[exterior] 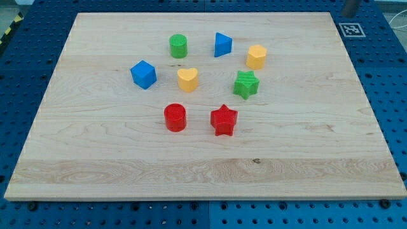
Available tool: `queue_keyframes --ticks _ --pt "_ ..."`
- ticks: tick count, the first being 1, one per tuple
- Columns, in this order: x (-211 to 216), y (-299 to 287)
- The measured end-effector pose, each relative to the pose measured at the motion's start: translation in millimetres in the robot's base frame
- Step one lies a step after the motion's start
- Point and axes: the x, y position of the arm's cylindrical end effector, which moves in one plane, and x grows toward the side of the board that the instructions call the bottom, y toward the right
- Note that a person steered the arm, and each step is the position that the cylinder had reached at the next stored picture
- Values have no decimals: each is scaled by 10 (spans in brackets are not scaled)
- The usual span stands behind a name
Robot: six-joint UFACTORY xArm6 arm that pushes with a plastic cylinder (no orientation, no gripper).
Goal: Push the yellow hexagon to the center right
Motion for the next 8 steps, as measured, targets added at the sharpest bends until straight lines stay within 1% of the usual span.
queue_keyframes --ticks 1,2,4,5,6,7,8 --pt "108 -463" --pt "268 -1130" --pt "873 -2232" --pt "881 -2295" --pt "1047 -2422" --pt "1120 -2629" --pt "1302 -2626"
